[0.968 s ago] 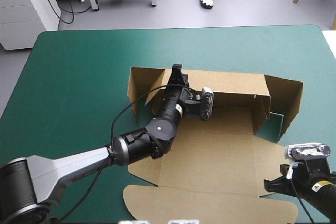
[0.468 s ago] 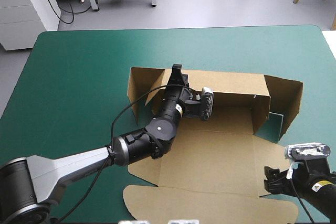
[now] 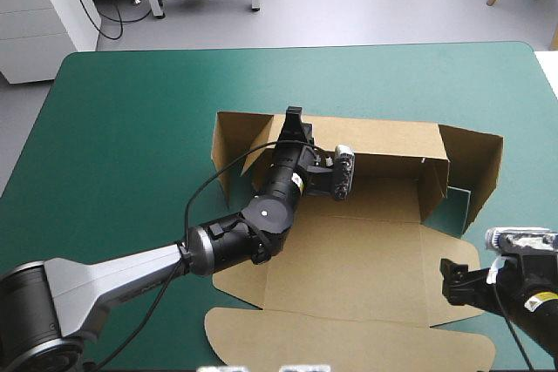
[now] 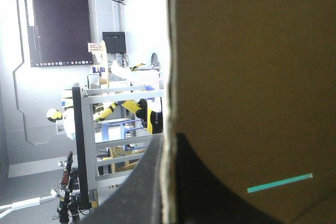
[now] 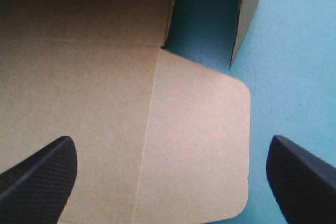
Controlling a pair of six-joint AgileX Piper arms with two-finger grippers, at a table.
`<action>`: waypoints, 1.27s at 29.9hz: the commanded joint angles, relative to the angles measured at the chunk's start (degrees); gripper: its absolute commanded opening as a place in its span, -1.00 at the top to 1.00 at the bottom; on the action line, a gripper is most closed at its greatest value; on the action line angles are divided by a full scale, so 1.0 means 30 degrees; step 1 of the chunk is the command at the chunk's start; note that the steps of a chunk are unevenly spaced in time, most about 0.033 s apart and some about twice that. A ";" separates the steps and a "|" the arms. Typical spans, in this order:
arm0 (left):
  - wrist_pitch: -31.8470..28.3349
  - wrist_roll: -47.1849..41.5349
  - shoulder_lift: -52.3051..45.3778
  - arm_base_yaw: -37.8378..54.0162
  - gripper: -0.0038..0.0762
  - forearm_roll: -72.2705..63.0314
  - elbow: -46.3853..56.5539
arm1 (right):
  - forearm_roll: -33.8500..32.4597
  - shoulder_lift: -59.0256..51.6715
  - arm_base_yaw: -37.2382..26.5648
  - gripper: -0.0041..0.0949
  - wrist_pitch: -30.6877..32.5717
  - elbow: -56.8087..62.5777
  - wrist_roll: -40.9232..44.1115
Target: Fold the box
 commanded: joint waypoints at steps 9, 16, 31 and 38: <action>0.0627 -0.0373 -0.0834 -0.0150 0.93 0.0769 -0.0453 | -0.1423 0.6465 0.0051 -0.78 -0.3107 -0.8352 0.2741; 0.0627 -0.0373 -0.0834 -0.0150 0.93 0.0456 -0.0453 | -0.1016 1.2258 0.0051 -0.54 -0.2306 -1.3608 0.2865; 0.0627 -0.0373 -0.0834 -0.0150 0.93 0.0244 -0.0453 | -0.1680 1.9888 0.0051 -0.52 -0.0806 -1.8967 0.2865; 0.0627 -0.0373 -0.0834 -0.0150 0.93 -0.0033 -0.0453 | -0.1680 2.0373 0.0051 -0.52 -0.0511 -1.8837 0.2371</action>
